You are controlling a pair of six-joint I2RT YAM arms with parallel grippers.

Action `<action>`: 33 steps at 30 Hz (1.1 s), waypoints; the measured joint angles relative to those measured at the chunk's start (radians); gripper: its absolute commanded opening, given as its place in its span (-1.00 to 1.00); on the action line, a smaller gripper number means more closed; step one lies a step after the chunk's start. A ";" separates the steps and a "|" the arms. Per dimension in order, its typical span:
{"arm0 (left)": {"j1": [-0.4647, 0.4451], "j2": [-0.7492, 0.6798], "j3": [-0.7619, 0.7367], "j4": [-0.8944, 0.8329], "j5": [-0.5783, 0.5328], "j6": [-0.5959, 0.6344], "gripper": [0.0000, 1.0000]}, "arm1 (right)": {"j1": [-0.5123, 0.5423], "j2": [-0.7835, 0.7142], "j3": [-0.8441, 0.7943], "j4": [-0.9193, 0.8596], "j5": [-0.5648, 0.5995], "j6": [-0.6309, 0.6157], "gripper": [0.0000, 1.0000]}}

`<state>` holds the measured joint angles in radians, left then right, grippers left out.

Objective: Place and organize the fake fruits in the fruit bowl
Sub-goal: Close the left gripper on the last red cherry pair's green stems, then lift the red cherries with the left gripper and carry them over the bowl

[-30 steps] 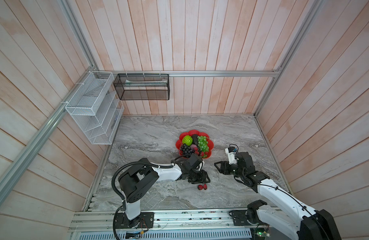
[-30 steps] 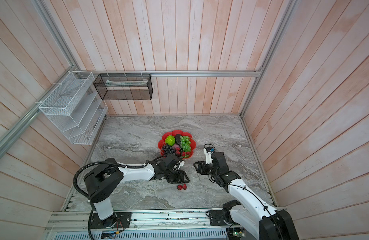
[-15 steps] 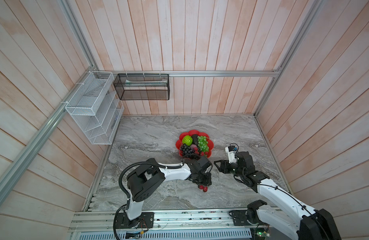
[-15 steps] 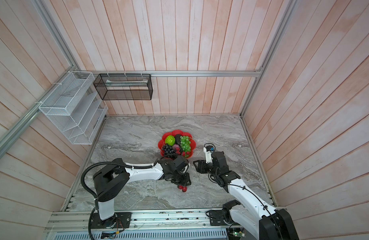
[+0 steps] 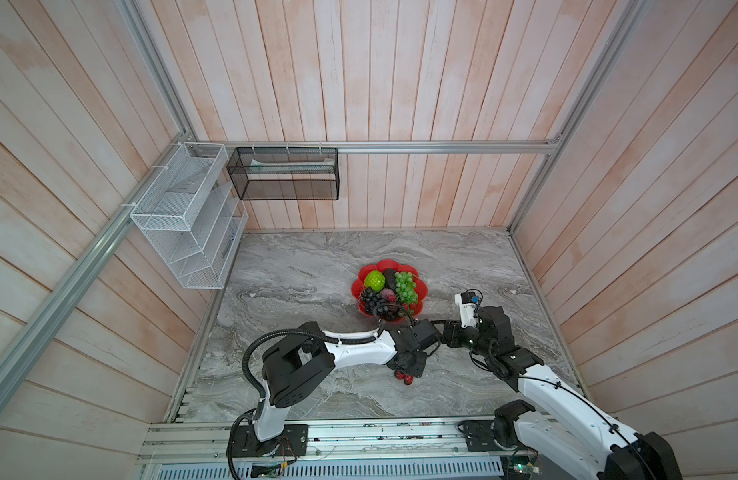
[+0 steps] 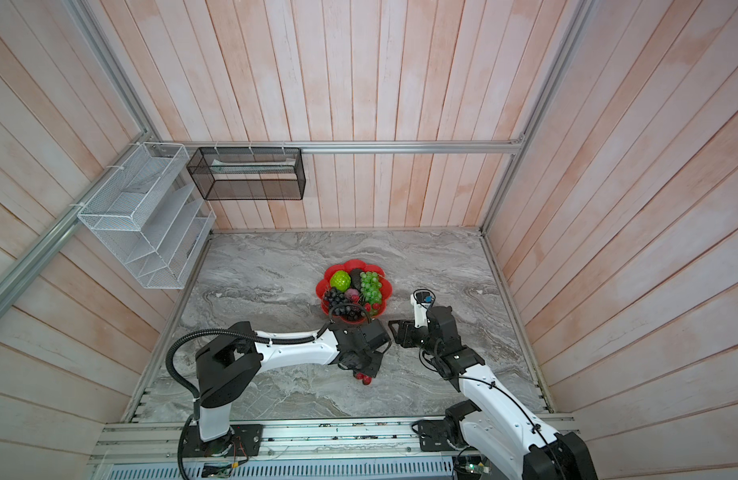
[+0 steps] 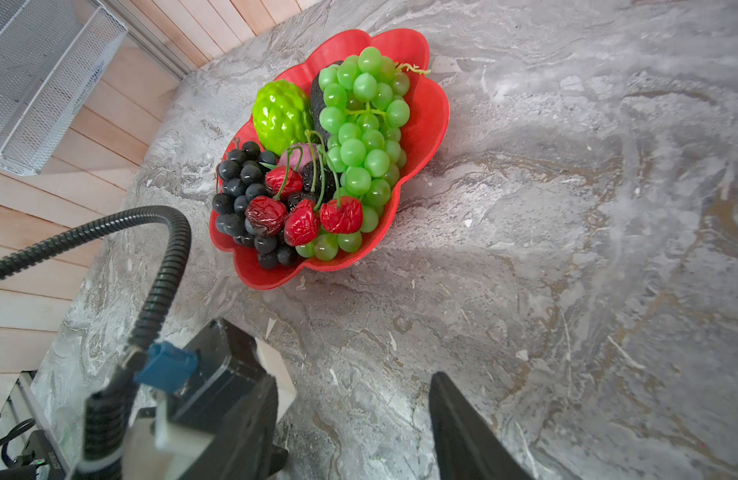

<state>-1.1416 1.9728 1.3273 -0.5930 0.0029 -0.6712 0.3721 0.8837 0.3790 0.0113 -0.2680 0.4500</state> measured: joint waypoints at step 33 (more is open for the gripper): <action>-0.106 0.147 0.244 -0.307 -0.167 0.064 -0.43 | -0.066 -0.199 -0.089 -0.028 0.016 -0.018 0.25</action>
<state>-1.2472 2.1201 1.5711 -0.9005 -0.1646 -0.6067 0.3058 0.6849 0.2905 -0.0166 -0.2516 0.4324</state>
